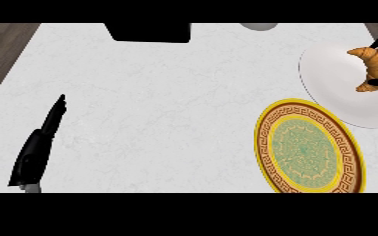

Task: Pick the croissant from the plate and place it in the plate

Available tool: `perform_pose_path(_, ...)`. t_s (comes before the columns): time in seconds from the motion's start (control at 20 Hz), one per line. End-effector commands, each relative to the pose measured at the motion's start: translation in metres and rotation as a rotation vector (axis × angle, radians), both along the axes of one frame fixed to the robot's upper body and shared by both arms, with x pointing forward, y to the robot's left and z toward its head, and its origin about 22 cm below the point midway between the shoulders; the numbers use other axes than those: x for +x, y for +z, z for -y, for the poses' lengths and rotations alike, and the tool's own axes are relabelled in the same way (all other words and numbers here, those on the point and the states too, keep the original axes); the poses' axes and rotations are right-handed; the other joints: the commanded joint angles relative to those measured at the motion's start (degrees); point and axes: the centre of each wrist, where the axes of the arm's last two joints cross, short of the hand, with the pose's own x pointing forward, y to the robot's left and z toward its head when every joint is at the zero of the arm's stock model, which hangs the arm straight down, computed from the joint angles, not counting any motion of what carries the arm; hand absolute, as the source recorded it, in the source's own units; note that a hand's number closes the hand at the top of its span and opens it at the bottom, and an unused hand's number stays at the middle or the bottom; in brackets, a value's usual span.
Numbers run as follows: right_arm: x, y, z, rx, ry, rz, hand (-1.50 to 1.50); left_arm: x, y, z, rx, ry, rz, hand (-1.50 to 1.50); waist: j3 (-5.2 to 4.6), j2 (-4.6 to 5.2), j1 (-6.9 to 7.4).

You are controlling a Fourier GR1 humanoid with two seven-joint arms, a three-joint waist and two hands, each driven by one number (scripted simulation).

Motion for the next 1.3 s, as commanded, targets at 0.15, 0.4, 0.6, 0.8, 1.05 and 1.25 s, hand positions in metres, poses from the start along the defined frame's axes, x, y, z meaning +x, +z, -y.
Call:
perform_pose_path(0.15,0.018,-0.047,-0.042,0.178,-0.134,-0.147,-1.50,0.008,0.006,-0.001,-0.009,-0.012,0.003,0.00,0.03,0.32,0.24)
perform_pose_path(0.4,0.012,-0.046,-0.031,0.186,-0.139,-0.114,-1.50,0.008,0.013,0.004,0.011,-0.015,0.029,0.00,0.11,0.40,0.50)
perform_pose_path(0.6,0.004,-0.037,-0.014,0.337,-0.127,-0.025,-1.50,0.002,0.005,-0.003,-0.020,-0.016,0.005,0.00,0.10,0.27,0.04)
perform_pose_path(0.8,0.004,-0.020,-0.006,0.522,-0.240,0.077,-1.50,0.001,0.006,0.006,-0.005,-0.007,0.004,0.00,0.08,0.06,-0.42)
perform_pose_path(1.05,-0.029,-0.006,0.041,0.642,-0.392,0.115,-1.50,0.001,0.008,-0.005,0.010,-0.005,0.008,0.00,0.20,0.65,0.49)
perform_pose_path(1.25,-0.060,0.005,0.074,0.798,-0.348,0.158,-1.50,0.006,0.011,-0.006,-0.006,-0.004,0.022,0.00,0.38,0.85,0.13)
